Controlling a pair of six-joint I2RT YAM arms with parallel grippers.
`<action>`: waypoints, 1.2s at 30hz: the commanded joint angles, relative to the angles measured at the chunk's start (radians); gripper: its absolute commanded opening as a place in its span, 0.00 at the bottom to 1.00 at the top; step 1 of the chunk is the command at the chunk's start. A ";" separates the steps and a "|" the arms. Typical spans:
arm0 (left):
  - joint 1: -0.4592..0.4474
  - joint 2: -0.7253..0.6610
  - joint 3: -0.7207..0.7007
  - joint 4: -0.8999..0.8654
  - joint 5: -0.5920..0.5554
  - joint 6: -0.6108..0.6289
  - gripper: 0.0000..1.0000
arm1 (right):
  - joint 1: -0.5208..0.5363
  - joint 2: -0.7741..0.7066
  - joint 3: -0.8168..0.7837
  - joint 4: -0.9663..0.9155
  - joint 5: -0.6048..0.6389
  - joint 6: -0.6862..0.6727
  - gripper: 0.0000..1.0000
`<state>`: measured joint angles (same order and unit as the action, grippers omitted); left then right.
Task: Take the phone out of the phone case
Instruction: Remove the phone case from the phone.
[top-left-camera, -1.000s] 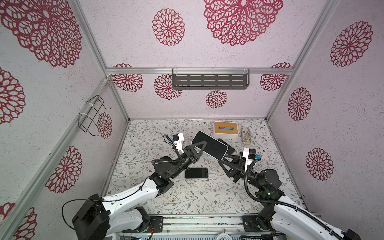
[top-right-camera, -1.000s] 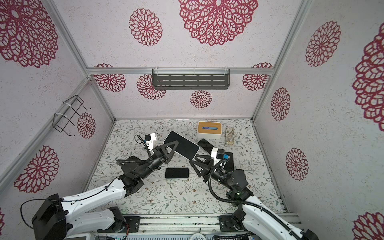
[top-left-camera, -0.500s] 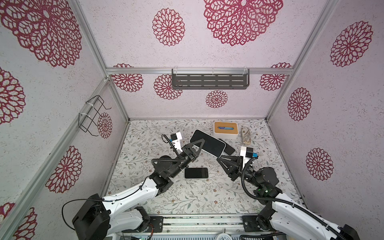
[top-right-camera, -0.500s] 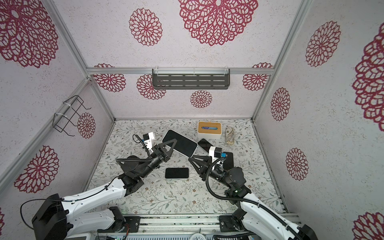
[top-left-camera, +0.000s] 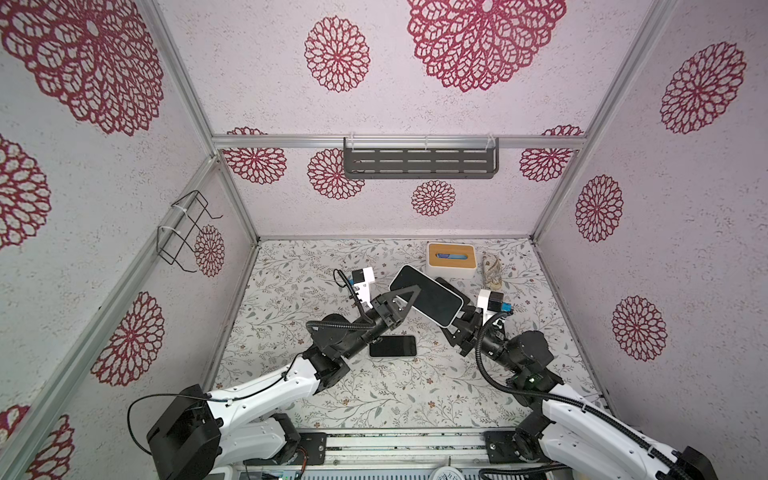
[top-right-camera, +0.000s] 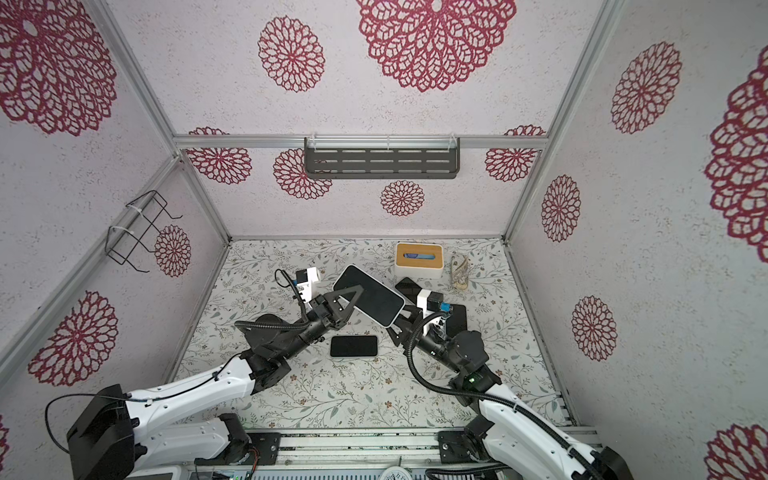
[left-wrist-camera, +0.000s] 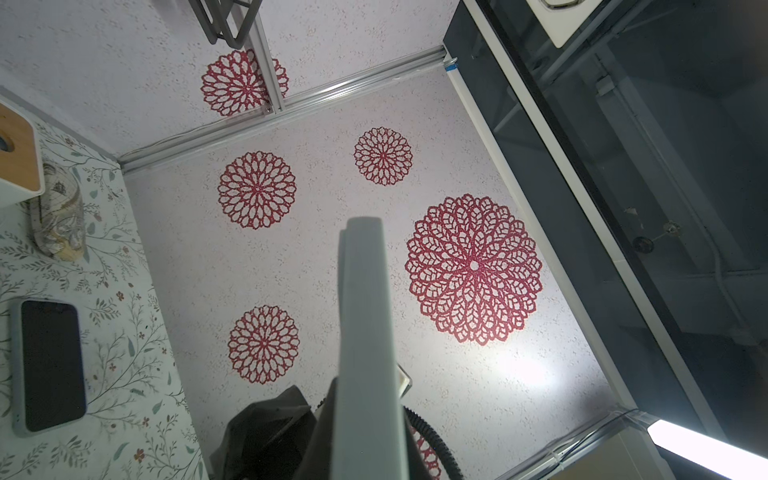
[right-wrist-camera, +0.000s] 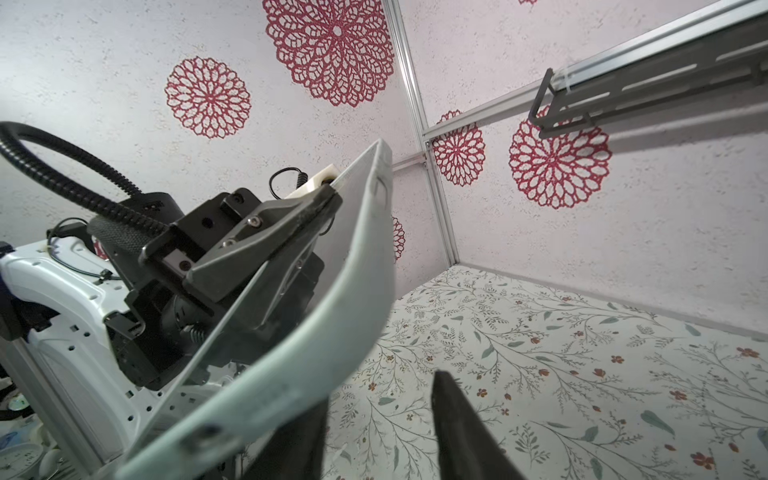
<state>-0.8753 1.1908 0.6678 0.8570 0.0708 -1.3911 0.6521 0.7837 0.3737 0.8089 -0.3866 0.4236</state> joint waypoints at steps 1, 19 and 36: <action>0.011 -0.028 0.012 0.083 -0.011 0.017 0.00 | -0.003 -0.051 -0.029 0.112 -0.058 0.021 0.60; 0.019 -0.016 -0.042 0.172 -0.043 0.037 0.00 | -0.005 0.035 -0.053 0.426 -0.147 0.306 0.57; 0.019 -0.022 -0.057 0.185 -0.052 0.035 0.00 | -0.005 0.085 -0.033 0.432 -0.158 0.321 0.27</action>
<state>-0.8661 1.1851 0.6048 0.9539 0.0200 -1.3582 0.6506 0.8700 0.3119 1.1751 -0.5346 0.7395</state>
